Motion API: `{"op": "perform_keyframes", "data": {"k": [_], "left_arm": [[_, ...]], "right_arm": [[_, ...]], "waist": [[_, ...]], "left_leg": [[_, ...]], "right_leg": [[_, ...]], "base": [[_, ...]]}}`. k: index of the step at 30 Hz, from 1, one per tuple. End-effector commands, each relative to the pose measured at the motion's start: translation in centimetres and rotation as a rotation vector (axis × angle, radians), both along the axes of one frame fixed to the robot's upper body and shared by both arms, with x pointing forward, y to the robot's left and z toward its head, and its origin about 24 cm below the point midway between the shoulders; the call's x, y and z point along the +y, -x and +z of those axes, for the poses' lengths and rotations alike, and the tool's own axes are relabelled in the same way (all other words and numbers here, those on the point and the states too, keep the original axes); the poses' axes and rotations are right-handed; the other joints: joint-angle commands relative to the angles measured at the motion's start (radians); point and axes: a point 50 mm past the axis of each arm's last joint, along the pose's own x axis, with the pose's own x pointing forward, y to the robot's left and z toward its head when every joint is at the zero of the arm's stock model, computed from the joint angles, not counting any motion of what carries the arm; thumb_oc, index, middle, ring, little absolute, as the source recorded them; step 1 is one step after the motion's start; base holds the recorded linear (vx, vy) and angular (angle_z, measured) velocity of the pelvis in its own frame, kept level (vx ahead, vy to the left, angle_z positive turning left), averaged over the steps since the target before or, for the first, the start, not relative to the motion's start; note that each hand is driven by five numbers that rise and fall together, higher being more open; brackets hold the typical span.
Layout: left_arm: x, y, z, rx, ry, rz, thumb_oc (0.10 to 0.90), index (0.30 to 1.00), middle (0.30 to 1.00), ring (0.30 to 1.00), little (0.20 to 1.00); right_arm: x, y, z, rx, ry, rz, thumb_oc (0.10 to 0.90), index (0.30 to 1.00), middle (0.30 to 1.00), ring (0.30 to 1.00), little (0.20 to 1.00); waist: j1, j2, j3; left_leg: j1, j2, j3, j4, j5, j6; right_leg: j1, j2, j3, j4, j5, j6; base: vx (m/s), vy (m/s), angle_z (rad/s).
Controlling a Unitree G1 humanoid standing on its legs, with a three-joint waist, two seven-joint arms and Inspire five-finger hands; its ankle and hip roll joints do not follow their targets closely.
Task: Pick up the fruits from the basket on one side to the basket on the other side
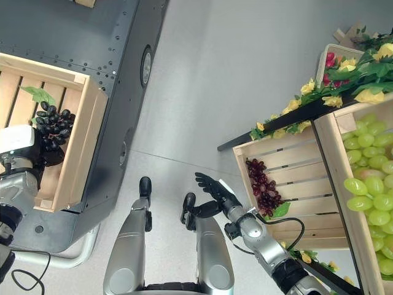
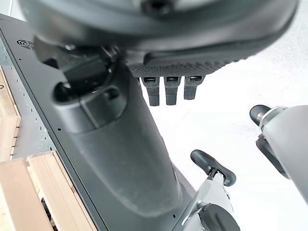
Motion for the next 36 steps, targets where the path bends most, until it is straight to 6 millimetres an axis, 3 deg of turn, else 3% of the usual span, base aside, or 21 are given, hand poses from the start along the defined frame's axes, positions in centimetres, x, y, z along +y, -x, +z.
{"op": "perform_keyframes", "data": {"k": [1,10,16,19,29,31,36], "left_arm": [[1.3,0.4,5.8,-0.253,-0.154,-0.013,0.400,0.300,0.300,0.300,0.300],[1.1,1.9,6.7,-0.263,-0.222,-0.112,0.400,0.300,0.300,0.300,0.300],[0.8,2.7,7.9,-0.175,-0.259,-0.198,0.400,0.300,0.300,0.300,0.300],[-0.2,2.8,8.4,-0.101,-0.297,-0.275,0.400,0.300,0.300,0.300,0.300],[-6.9,2.4,13.2,0.091,-0.685,-0.573,0.400,0.300,0.300,0.300,0.300],[-9.7,2.1,15.3,0.095,-0.804,-0.649,0.400,0.300,0.300,0.300,0.300],[-13.9,1.1,18.0,0.103,-0.921,-0.722,0.400,0.300,0.300,0.300,0.300]], "right_arm": [[-1.2,0.3,2.8,-0.128,-0.059,-0.029,0.800,0.900,0.900,0.900,0.900],[-1.8,1.4,2.3,-0.103,-0.078,-0.036,0.800,0.900,0.900,0.900,0.900],[-2.0,2.1,2.0,-0.098,-0.102,-0.055,0.800,0.900,0.900,0.900,0.900],[-1.8,2.0,2.8,-0.149,-0.127,-0.052,0.800,0.900,0.900,0.900,0.900],[0.1,-0.1,7.5,-0.303,-0.259,0.034,0.800,0.900,0.900,0.900,0.900],[0.6,-0.5,8.4,-0.330,-0.299,0.062,0.800,0.900,0.900,0.900,0.900],[2.0,-0.9,9.9,-0.383,-0.330,0.100,0.800,0.900,0.900,0.900,0.900]], "waist": [[-0.002,0.075,-0.012],[0.014,0.115,-0.089],[0.025,0.135,-0.179],[0.031,0.144,-0.224],[0.057,0.177,-0.342],[0.054,0.185,-0.372],[0.047,0.197,-0.413]], "left_leg": [[0.079,-0.122,0.048,0.039,-0.109,0.051],[0.203,-0.134,0.000,-0.084,-0.088,0.040],[0.298,-0.133,-0.037,-0.190,-0.072,0.031],[0.339,-0.132,-0.050,-0.228,-0.066,0.028],[0.445,-0.119,-0.069,-0.311,-0.064,0.031],[0.457,-0.116,-0.073,-0.318,-0.068,0.029],[0.467,-0.111,-0.068,-0.318,-0.076,0.028]], "right_leg": [[0.149,0.016,-0.025,-0.233,0.134,0.049],[0.275,0.001,-0.038,-0.350,0.159,0.068],[0.363,-0.001,-0.037,-0.449,0.186,0.083],[0.395,-0.004,-0.035,-0.484,0.202,0.091],[0.483,-0.015,-0.030,-0.555,0.234,0.106],[0.497,-0.022,-0.031,-0.570,0.242,0.112],[0.509,-0.028,-0.035,-0.581,0.246,0.121]], "base": [[0.01,-0.025,0.07],[0.06,-0.029,0.08],[0.07,-0.039,0.12],[0.04,-0.055,0.11],[0.04,-0.059,0.07],[0.02,-0.066,0.09],[0.00,-0.056,0.04]]}}
